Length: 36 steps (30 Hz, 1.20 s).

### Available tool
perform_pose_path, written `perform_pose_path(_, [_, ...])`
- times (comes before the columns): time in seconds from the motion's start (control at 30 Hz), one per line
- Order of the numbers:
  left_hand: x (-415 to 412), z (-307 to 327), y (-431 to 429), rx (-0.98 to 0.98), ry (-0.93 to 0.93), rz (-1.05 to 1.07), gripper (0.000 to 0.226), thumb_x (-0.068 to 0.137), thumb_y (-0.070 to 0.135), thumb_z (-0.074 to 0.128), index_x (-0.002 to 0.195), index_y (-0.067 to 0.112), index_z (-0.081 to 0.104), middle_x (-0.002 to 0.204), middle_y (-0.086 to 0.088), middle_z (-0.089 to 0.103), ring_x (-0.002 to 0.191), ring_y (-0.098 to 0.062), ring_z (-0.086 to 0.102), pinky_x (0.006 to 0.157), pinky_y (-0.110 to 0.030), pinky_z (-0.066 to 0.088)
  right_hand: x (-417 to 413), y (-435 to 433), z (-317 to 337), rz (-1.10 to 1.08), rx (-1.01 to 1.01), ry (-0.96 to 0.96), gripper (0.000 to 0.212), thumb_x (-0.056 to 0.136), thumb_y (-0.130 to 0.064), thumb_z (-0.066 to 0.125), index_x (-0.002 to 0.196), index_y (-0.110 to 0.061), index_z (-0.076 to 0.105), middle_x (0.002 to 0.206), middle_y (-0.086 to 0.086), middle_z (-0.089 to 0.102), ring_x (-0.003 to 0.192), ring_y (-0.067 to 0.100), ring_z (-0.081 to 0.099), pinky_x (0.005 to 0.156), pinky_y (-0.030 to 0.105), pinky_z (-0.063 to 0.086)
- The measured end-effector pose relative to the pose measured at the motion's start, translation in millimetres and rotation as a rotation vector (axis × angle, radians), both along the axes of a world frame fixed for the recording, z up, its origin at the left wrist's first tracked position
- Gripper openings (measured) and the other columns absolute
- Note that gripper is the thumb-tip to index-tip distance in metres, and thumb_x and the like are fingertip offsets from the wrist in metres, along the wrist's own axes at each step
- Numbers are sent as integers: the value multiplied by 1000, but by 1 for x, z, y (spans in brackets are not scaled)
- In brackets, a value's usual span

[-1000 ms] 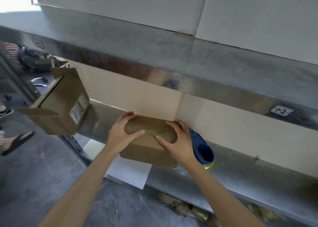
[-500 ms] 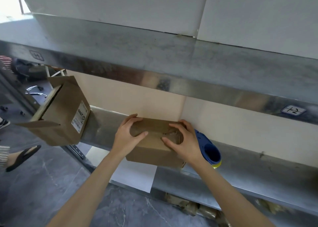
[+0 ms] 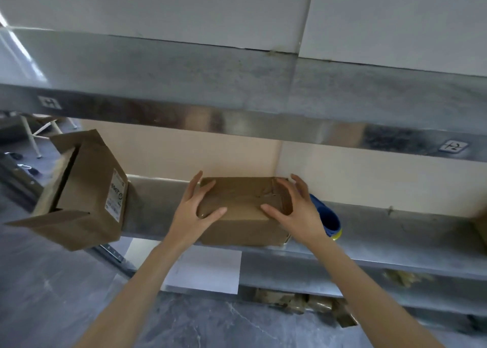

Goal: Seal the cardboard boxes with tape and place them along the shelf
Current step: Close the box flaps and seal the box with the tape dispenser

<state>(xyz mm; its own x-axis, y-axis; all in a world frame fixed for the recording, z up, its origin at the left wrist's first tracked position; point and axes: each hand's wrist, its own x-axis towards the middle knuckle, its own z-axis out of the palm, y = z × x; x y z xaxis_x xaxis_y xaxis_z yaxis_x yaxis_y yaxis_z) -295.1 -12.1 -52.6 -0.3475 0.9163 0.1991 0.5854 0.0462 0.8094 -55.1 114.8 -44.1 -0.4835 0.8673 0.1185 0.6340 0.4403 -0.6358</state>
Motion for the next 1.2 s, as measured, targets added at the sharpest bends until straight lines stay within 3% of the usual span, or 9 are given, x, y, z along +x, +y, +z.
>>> perform_pose_path(0.17, [-3,-10,-19,-51,0,-42,96,72,69,67,153,42,24,161,26,7,147,-5,19,113,-32,28,21,-15,-3,20,-114,96,87,74,-74,61,147,-42,27,154,-12,32,139,5,31,104,21,31])
perform_pose_path(0.3, [3,-25,-26,-106,22,13,100,81,47,76,152,49,6,161,10,18,143,-16,30,110,-37,35,25,-30,-7,88,-193,97,89,73,-62,71,148,-44,25,148,-21,33,138,3,33,106,21,32])
perform_pose_path(0.47, [6,-28,-26,-50,-33,29,93,83,34,78,153,42,17,155,5,33,139,-15,36,104,-25,33,10,-43,-4,-23,-174,138,89,75,-35,84,146,-40,31,141,-24,38,138,11,37,109,30,36])
perform_pose_path(0.6, [0,-12,-28,4,2,16,91,80,38,80,149,47,21,151,9,38,126,-2,39,100,-26,37,9,-52,7,-96,-74,138,92,72,-39,85,147,-39,31,147,-12,44,136,15,41,107,38,43])
perform_pose_path(0.67, [0,3,-27,42,26,-2,91,79,40,80,148,48,21,151,12,38,124,3,36,100,-25,36,13,-56,19,-145,-33,132,93,70,-43,85,146,-42,31,144,-10,46,124,17,51,96,41,51])
perform_pose_path(0.73, [4,19,-22,76,45,-34,90,80,42,79,149,48,21,152,12,36,130,-4,39,103,-28,37,18,-58,33,-215,5,144,89,69,-44,84,143,-44,34,140,-7,50,110,15,55,87,40,54])
perform_pose_path(0.83, [16,43,-12,101,53,-95,89,81,40,78,150,45,23,151,8,37,129,-16,48,104,-34,43,33,-61,52,-270,69,177,84,70,-43,84,140,-46,38,135,-6,53,110,15,54,90,39,51])
perform_pose_path(0.97, [42,64,8,137,82,-198,87,82,37,78,151,40,25,148,4,41,122,-11,50,93,-26,41,72,-62,74,-341,127,210,81,68,-39,86,136,-45,43,135,-11,54,119,16,53,95,42,50])
perform_pose_path(1.2, [117,90,52,159,217,-321,88,84,44,73,154,31,22,155,10,38,139,-14,39,108,-28,35,168,-51,95,-462,227,260,81,67,-35,87,138,-38,48,134,-13,57,113,16,58,95,41,51])
